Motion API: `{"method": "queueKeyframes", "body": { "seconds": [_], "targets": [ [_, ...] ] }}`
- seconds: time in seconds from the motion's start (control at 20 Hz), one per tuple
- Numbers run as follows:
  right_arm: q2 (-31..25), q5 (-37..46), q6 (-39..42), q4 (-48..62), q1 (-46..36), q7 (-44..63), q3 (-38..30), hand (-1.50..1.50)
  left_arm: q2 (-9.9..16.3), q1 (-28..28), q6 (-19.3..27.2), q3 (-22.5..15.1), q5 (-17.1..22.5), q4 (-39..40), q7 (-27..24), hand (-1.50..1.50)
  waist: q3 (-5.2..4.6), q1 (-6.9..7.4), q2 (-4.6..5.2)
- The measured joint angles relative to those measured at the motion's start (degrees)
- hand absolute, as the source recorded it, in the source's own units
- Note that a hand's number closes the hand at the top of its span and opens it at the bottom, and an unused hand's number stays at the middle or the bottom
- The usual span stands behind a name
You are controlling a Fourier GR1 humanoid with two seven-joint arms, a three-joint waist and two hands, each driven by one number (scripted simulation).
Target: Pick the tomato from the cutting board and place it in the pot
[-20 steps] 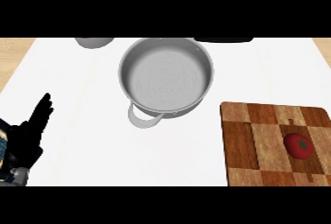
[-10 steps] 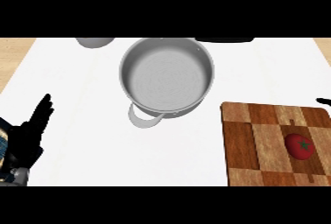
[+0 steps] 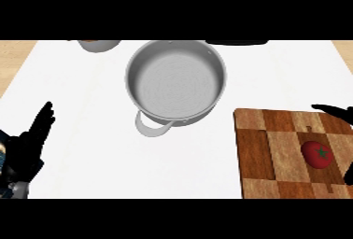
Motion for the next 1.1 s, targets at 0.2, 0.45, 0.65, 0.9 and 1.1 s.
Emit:
{"method": "queueKeyframes", "body": {
  "seconds": [0.2, 0.45, 0.65, 0.9, 1.1],
  "targets": [
    [3.5, 4.1, 1.2, -0.4, 0.0, 2.0, 0.2, -1.5, -1.0, 0.2, -1.4, 1.7, -1.0, 0.1, -0.2, 0.0, 0.01, -0.25, -0.04],
    [7.3, 8.3, 3.6, 1.9, -1.2, 2.3, -0.6, -1.5, -3.1, -0.6, -2.8, 3.2, -3.0, 1.9, -1.1, 0.0, 0.01, -0.33, -0.04],
    [10.0, 12.6, 3.6, 3.2, -0.1, 1.5, -0.9, -1.5, -4.0, 0.0, -4.4, 5.0, -3.8, 2.3, -1.6, 0.0, 0.02, -0.38, -0.05],
    [13.3, 18.3, 2.7, 7.8, -1.4, -1.2, -1.2, -1.5, -5.7, 0.1, -5.2, 6.0, -5.8, 1.5, -1.0, 0.0, 0.02, -0.33, -0.04],
    [14.9, 20.9, 4.0, 7.7, -1.0, -1.5, -3.0, -1.5, -6.6, 2.0, -6.4, 7.3, -7.1, -1.4, 0.1, 0.0, 0.03, -0.36, -0.06]
  ]
}}
